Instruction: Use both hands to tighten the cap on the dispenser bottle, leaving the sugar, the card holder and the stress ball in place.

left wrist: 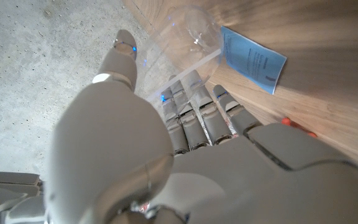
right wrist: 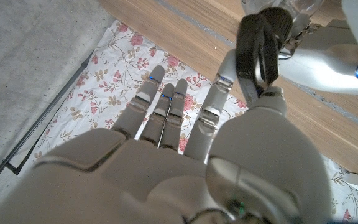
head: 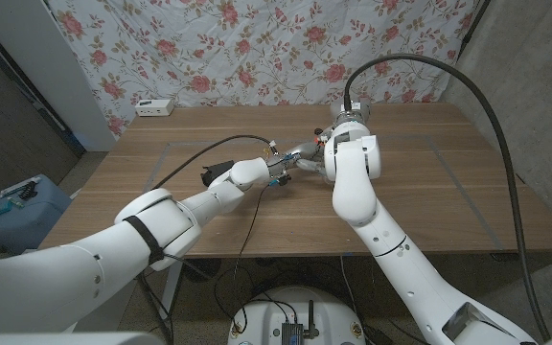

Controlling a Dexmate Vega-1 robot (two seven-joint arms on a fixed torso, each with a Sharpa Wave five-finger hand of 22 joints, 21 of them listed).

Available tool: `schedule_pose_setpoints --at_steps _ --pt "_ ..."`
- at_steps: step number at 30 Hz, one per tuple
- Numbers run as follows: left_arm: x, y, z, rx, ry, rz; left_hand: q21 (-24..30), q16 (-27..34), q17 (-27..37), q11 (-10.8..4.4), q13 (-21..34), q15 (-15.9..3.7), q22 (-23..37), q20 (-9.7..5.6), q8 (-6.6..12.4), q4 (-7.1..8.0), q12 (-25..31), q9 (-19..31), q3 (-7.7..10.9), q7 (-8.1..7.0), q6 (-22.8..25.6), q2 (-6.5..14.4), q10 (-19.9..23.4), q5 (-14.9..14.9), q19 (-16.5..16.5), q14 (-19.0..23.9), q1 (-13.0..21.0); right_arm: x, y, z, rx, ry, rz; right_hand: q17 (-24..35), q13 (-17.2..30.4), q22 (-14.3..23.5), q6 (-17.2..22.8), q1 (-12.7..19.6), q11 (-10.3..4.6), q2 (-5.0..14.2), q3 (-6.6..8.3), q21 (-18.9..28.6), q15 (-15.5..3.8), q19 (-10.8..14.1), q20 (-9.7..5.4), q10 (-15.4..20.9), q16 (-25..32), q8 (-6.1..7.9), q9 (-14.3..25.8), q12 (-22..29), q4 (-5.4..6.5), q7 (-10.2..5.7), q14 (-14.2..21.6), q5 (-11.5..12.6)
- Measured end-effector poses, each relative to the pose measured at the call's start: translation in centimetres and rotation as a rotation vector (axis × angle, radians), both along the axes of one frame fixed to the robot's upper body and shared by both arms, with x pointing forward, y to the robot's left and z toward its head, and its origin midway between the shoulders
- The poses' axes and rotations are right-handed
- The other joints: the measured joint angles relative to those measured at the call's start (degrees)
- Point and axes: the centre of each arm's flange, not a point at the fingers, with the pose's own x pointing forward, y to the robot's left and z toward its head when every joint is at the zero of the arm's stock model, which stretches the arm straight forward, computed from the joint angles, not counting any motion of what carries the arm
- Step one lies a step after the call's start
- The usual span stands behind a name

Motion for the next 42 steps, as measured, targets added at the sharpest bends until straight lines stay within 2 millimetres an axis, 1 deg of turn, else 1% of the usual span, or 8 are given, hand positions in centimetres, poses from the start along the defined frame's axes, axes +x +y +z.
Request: schedule_pose_setpoints --at_steps 12,23,27,28,31,33,37,42 --pt "-0.4 0.2 -0.3 -0.006 -0.007 -0.007 0.0 -0.2 -0.1 0.01 0.0 -0.16 0.0 0.0 -0.09 0.0 0.0 0.0 0.0 0.0 0.0 0.0 0.0 0.0 0.0 0.1 0.0 -0.4 0.2 -0.4 -0.002 -0.016 0.008 0.0 -0.3 0.0 0.6 0.7 -0.4 0.69 0.0 0.0 -0.05 0.0 0.0 1.4 -0.4 0.9 0.0 0.0 0.0 0.46 1.3 -0.3" --pt "-0.8 0.4 -0.4 -0.01 -0.013 -0.012 0.0 0.0 -0.2 0.02 0.0 -0.22 0.0 0.0 0.01 0.0 -0.1 0.0 0.0 0.0 0.0 0.0 0.0 0.0 0.0 0.0 0.0 -0.8 0.4 -0.6 -0.002 -0.031 0.006 -0.1 -0.3 0.0 0.9 0.8 -0.23 0.74 -0.23 -0.3 -0.15 0.0 0.0 0.5 -1.0 1.14 0.0 -1.3 -0.23 0.74 1.4 -0.3" --pt "-0.9 0.4 -0.3 -0.012 -0.017 -0.015 0.0 0.0 -0.3 0.02 0.0 -0.22 0.0 0.0 0.02 0.0 -0.1 0.0 0.0 0.0 0.0 0.0 0.0 0.0 0.0 0.0 0.0 -0.8 0.4 -0.5 -0.005 -0.039 0.003 -0.1 -0.2 0.0 0.9 0.5 -0.41 0.46 -0.55 -0.5 -0.15 -0.2 0.21 0.4 -1.1 1.24 0.0 -1.3 0.1 0.74 1.4 -0.8" --pt "-0.9 0.5 -0.4 -0.011 -0.013 -0.012 0.0 0.0 -0.3 0.03 0.0 -0.22 0.0 0.0 0.02 0.0 -0.1 0.0 0.0 0.0 0.0 0.0 0.0 0.0 0.0 0.0 0.0 -1.1 0.5 -0.8 0.001 -0.037 0.009 -0.1 -0.1 0.0 0.9 0.2 -0.31 0.17 -0.72 -0.5 -0.15 -0.2 0.21 0.3 -1.1 2.66 0.0 -1.3 0.26 0.73 1.4 -0.8" --pt "-0.9 0.5 -0.4 -0.012 -0.015 -0.013 0.0 0.0 -0.2 0.09 0.0 -0.25 0.0 0.0 0.02 0.0 -0.1 0.0 0.0 0.0 0.0 0.0 -0.1 0.0 0.0 0.0 0.0 -1.3 0.5 -0.8 0.003 -0.042 0.009 0.0 -0.1 0.0 0.9 -0.1 -0.31 -0.12 -0.79 -0.5 -0.15 -0.2 0.21 0.3 -1.1 3.54 0.0 -1.7 0.33 0.73 1.4 -0.8" --pt "-1.0 0.6 -0.4 -0.012 -0.015 -0.013 0.0 0.0 -0.1 -0.02 0.0 -0.21 0.0 0.0 0.02 0.0 -0.1 0.0 0.0 0.0 0.0 0.0 0.0 0.0 0.0 0.0 0.0 -1.3 0.5 -0.8 0.004 -0.043 0.009 0.2 -0.1 0.0 0.9 -0.5 -0.31 -0.19 -0.94 -0.5 -0.15 -0.2 0.21 0.3 -1.1 3.59 0.0 -1.7 0.49 0.73 1.4 -0.8" --pt "-1.0 0.7 -0.4 -0.013 -0.017 -0.014 0.0 0.0 -0.3 -0.13 0.0 -0.1 0.0 0.0 0.02 0.0 -0.1 0.0 0.0 -0.01 0.0 0.0 0.1 0.0 0.0 0.1 0.0 -1.4 0.5 -0.7 0.001 -0.048 0.005 0.0 -0.1 0.0 0.6 -0.2 -0.76 0.37 -0.61 -0.5 0.06 -0.2 0.21 0.7 -1.1 4.69 0.0 -1.7 0.15 0.51 1.6 -0.8" --pt "-1.0 0.8 -0.4 -0.012 -0.013 -0.016 0.0 0.0 -0.3 -0.13 0.0 -0.1 0.0 0.0 0.01 0.0 0.0 0.0 0.0 -0.01 0.0 0.0 0.1 0.0 0.0 0.1 0.0 -1.5 0.7 -0.6 0.014 -0.049 0.01 0.0 -0.1 0.0 0.6 0.8 -1.14 0.84 -0.45 -0.5 -0.05 -0.2 0.21 1.6 -1.5 4.7 0.0 -1.7 -0.48 0.51 1.9 -0.8"
